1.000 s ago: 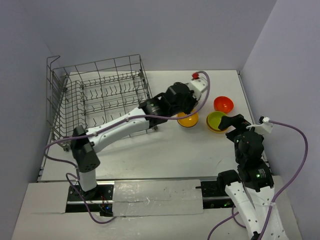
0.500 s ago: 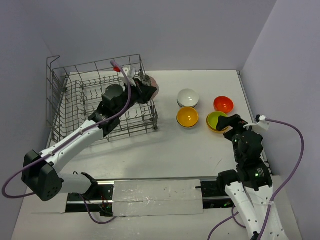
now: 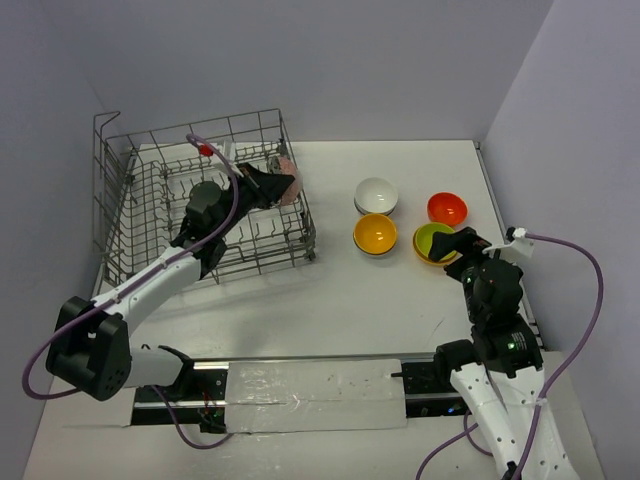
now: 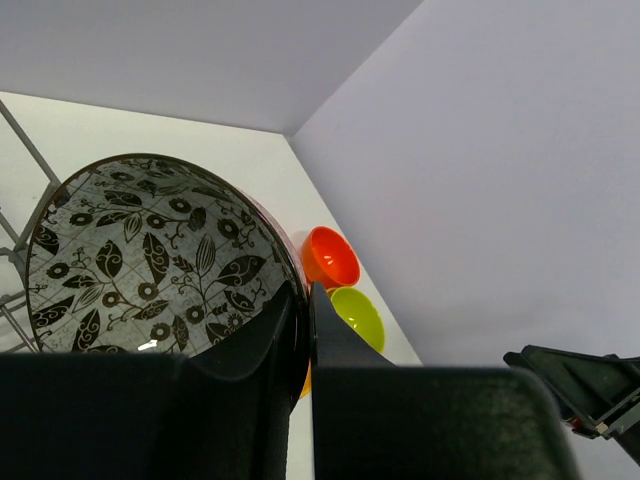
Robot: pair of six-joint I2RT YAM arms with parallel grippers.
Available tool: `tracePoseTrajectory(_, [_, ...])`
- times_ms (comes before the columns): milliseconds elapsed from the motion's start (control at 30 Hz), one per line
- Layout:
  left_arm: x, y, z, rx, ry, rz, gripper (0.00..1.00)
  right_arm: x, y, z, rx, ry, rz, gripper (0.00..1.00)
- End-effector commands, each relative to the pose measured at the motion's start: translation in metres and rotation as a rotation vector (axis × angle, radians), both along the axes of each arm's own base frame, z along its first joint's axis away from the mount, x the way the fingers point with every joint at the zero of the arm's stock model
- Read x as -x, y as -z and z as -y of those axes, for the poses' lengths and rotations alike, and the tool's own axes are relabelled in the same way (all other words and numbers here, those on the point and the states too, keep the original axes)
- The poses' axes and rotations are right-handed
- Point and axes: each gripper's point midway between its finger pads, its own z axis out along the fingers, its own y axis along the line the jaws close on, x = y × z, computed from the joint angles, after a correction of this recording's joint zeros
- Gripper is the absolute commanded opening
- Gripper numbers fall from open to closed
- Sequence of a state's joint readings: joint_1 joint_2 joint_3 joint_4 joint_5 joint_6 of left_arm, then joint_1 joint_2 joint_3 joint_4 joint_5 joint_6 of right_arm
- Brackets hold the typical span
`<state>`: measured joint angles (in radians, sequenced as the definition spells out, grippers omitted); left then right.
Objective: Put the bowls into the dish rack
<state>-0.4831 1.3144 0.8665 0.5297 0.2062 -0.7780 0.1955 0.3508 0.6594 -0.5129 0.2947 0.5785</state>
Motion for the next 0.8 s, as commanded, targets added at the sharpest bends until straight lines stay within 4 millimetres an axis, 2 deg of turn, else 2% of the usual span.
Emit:
tracePoseTrajectory(0, [0.003, -0.04, -0.005, 0.115, 0.036, 0.135, 0.0, -0.006, -0.001, -0.001, 0.01, -0.006, 0.019, 0.95])
tracePoseTrajectory(167, [-0.003, -0.023, -0.005, 0.126, 0.073, 0.101, 0.0, -0.007, 0.001, -0.002, 0.012, -0.01, 0.01, 0.95])
tracePoseTrajectory(567, [-0.01, -0.009, 0.0, 0.119, 0.099, 0.062, 0.0, -0.008, 0.003, -0.005, 0.014, -0.028, 0.008, 0.95])
tracePoseTrajectory(633, [-0.01, -0.009, 0.001, 0.123, 0.111, 0.06, 0.0, -0.008, 0.003, -0.005, 0.016, -0.03, 0.008, 0.95])
tracePoseTrajectory(767, [-0.006, -0.023, -0.007, 0.094, 0.089, 0.088, 0.0, -0.008, 0.003, -0.005, 0.016, -0.03, 0.011, 0.94])
